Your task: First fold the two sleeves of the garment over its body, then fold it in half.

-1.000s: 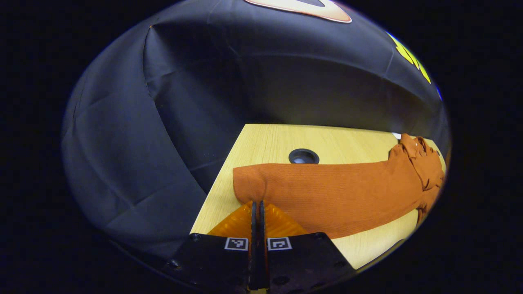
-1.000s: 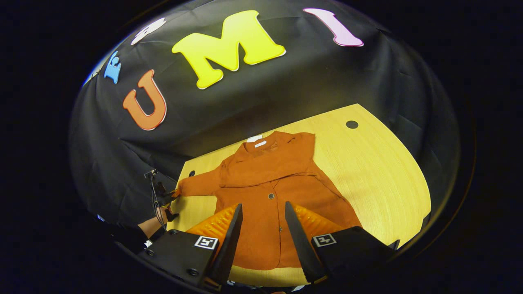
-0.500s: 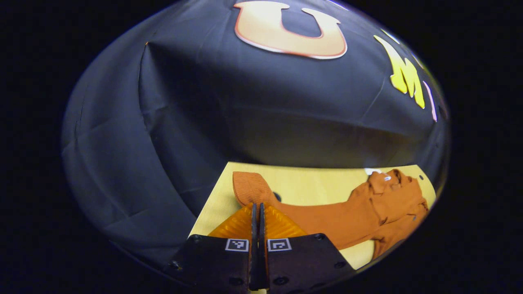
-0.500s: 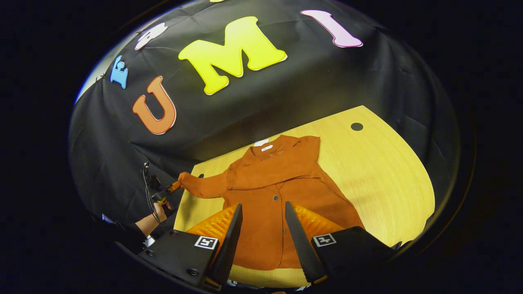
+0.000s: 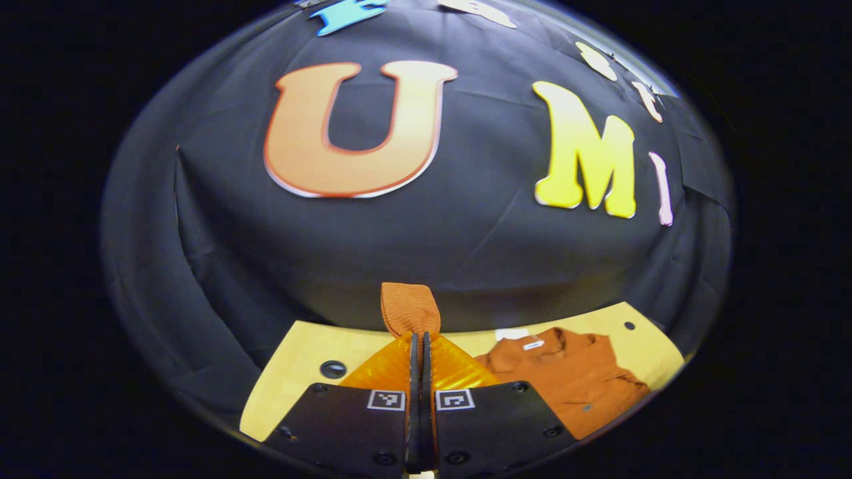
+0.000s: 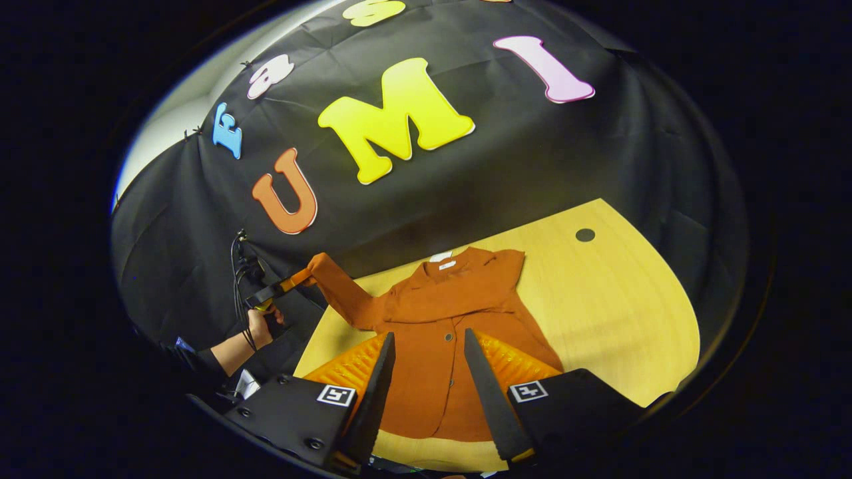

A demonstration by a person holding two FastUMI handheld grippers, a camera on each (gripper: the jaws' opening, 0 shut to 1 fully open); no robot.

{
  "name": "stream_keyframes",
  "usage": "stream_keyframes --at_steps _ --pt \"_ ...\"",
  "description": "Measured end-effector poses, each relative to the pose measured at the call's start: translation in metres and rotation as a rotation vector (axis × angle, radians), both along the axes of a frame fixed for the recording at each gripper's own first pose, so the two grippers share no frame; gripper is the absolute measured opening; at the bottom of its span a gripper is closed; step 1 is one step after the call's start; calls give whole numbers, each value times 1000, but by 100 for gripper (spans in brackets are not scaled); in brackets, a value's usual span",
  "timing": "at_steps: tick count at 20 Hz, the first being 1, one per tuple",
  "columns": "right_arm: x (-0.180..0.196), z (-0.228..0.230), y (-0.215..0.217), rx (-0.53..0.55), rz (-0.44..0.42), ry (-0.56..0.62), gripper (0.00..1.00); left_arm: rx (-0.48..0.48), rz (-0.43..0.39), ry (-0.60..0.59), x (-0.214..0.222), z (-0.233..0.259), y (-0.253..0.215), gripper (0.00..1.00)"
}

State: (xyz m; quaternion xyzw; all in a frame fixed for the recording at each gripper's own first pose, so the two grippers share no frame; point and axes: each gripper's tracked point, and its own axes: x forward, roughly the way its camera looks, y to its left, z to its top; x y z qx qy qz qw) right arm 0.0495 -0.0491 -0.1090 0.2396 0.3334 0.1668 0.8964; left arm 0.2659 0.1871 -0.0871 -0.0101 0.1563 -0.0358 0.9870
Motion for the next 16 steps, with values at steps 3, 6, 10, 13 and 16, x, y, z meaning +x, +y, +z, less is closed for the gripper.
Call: stream_keyframes --at_steps 3,6,10,13,16 --pt "-1 10 -42 19 -29 -32 69 9 -73 -10 2 17 -81 3" --pt "-1 14 -87 17 -67 -55 69 1 -145 6 3 16 -163 3" --pt "-11 13 -145 -12 -125 -65 69 7 -249 57 10 -18 -269 2" --pt "-23 3 -184 -31 -181 -40 69 70 -300 134 19 -75 -332 3" --pt "-42 -10 -219 -58 -240 0 69 140 -306 243 20 -151 -366 3"
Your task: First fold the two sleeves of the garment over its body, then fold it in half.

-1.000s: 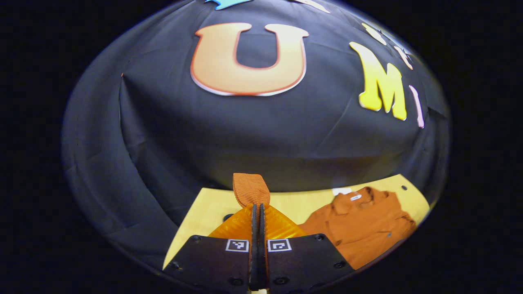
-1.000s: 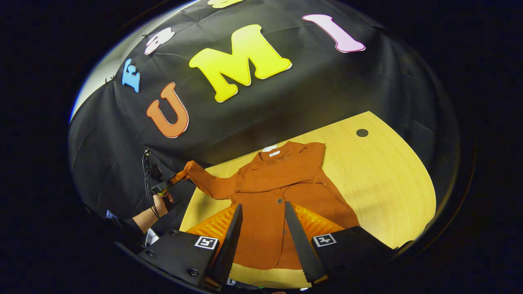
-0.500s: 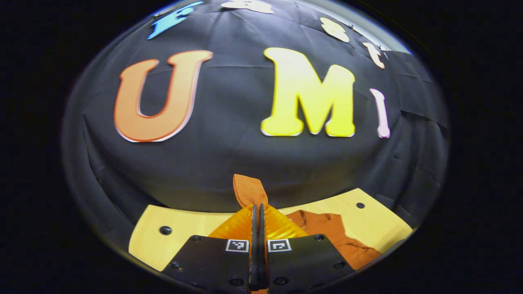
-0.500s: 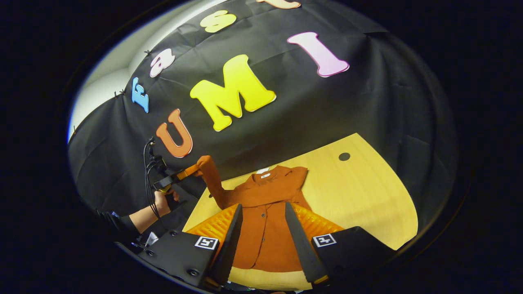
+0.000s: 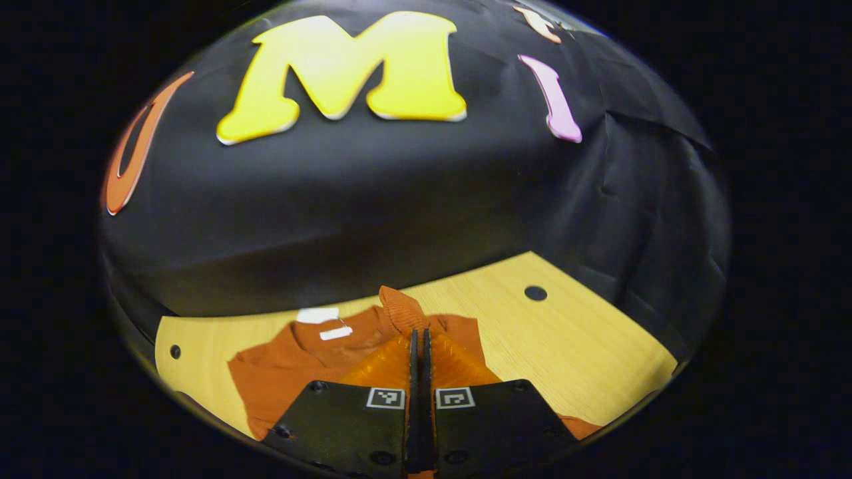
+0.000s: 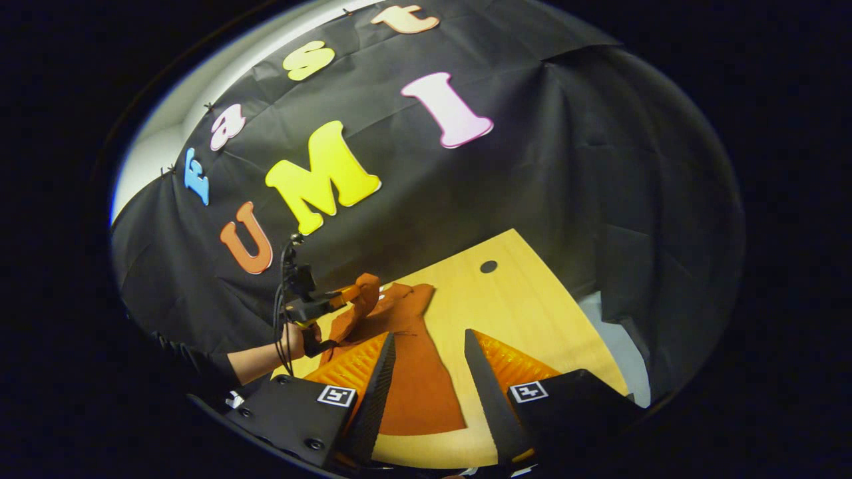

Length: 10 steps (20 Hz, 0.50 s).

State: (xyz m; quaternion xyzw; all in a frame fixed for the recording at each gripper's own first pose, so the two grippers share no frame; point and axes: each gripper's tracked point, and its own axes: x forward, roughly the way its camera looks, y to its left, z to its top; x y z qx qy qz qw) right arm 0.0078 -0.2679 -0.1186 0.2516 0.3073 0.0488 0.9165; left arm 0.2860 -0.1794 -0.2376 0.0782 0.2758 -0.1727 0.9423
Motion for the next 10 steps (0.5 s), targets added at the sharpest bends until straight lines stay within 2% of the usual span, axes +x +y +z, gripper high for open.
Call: stream_keyframes --at_steps 2,6,10 --pt "-19 -4 -20 -42 -26 16 69 40 17 49 0 -39 -14 3" --pt "-36 -11 -35 -51 -60 44 69 87 67 98 -2 -84 -30 4" --pt "-38 -12 -33 -40 -55 40 69 56 71 134 -15 -90 -42 15"
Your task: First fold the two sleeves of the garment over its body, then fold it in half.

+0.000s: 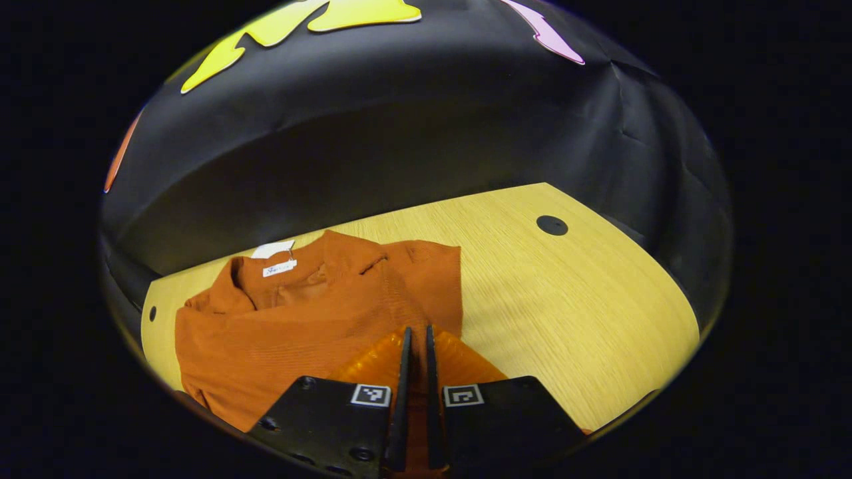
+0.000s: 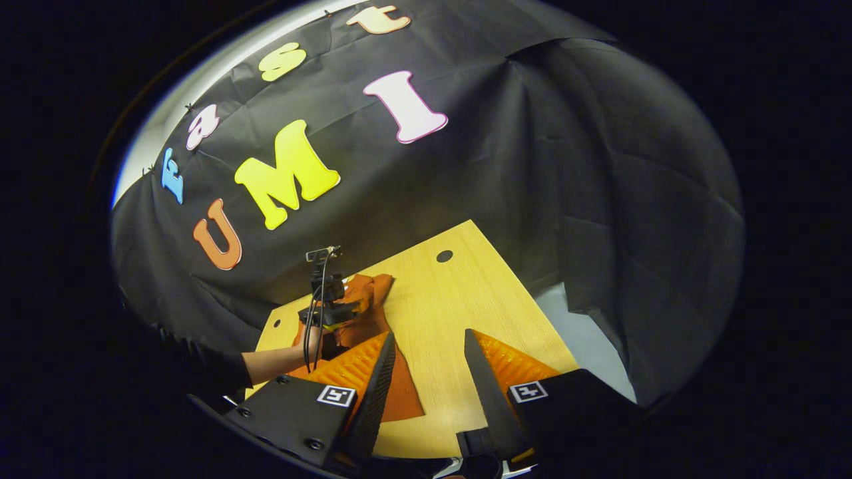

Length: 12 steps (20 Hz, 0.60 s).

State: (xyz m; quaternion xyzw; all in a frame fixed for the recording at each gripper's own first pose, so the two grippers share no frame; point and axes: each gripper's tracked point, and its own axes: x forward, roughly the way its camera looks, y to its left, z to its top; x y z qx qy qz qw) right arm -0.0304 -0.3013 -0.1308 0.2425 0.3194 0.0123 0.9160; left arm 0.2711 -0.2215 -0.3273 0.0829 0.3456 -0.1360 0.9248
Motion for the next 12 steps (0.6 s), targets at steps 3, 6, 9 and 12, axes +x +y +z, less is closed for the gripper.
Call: stream_keyframes --at_steps 3,6,9,12 --pt "3 2 14 5 30 -13 69 -9 -9 -33 -14 27 -6 66" --pt "13 8 37 -2 66 -44 69 -31 -29 -112 -28 66 -4 90" --pt "26 16 67 -36 111 -93 70 -89 4 -208 -53 121 13 98" --pt "37 24 109 -60 156 -136 71 -75 74 -337 -86 181 65 98"
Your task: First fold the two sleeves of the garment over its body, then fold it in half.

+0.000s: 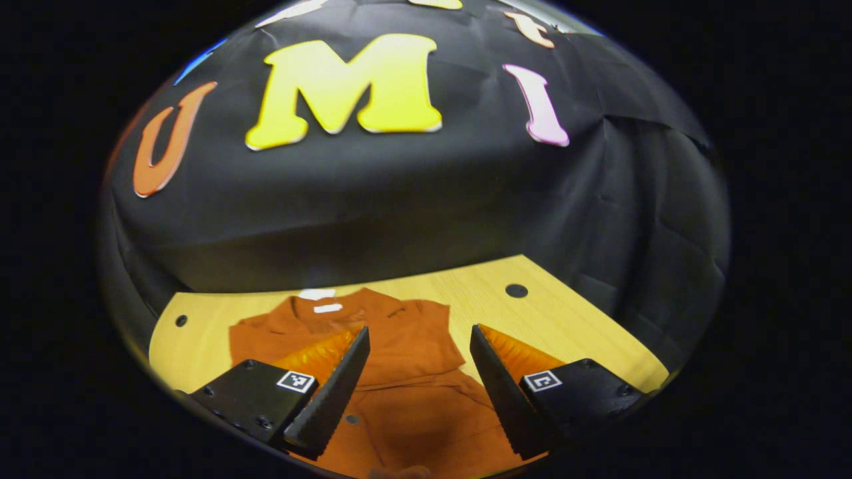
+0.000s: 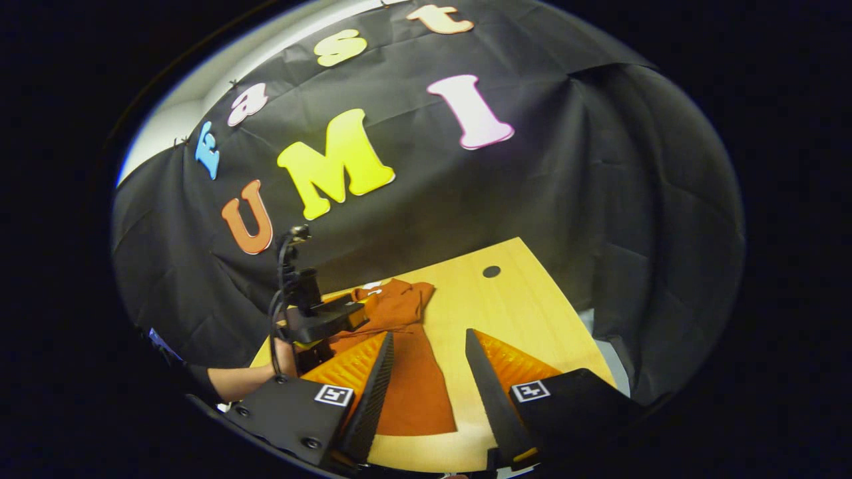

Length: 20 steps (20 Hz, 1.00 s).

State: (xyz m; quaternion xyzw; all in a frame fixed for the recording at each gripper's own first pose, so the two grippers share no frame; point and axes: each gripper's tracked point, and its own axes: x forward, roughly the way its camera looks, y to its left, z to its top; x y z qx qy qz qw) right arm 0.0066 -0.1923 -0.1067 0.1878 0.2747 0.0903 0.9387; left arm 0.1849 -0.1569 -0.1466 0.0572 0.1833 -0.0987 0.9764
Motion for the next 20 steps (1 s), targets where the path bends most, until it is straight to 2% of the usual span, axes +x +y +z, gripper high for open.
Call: stream_keyframes --at_steps 1,2,3,4,5,6,10,11,12,15,20 --pt "2 -3 14 -15 16 -5 79 7 20 -43 -11 18 20 99" --pt "4 -3 30 -24 33 -14 81 4 40 -75 -30 24 34 99" --pt "7 2 45 -29 41 -30 77 0 53 -100 -43 37 51 98" --pt "8 8 57 -36 46 -56 84 3 67 -119 -60 48 67 98" --pt "11 13 69 -49 47 -87 87 3 83 -139 -73 59 84 98" --pt "14 19 79 -67 42 -118 90 8 96 -156 -86 68 101 98" --pt "12 29 115 -139 8 -201 91 22 148 -199 -133 86 160 98" --pt "10 29 122 -156 0 -217 97 31 151 -210 -142 88 170 98" --pt "7 29 130 -172 -4 -228 91 32 156 -215 -150 89 179 98" --pt "-6 28 156 -206 -2 -248 91 -26 163 -204 -170 88 192 98" --pt "-16 20 177 -224 14 -245 93 -68 161 -177 -175 78 204 98"
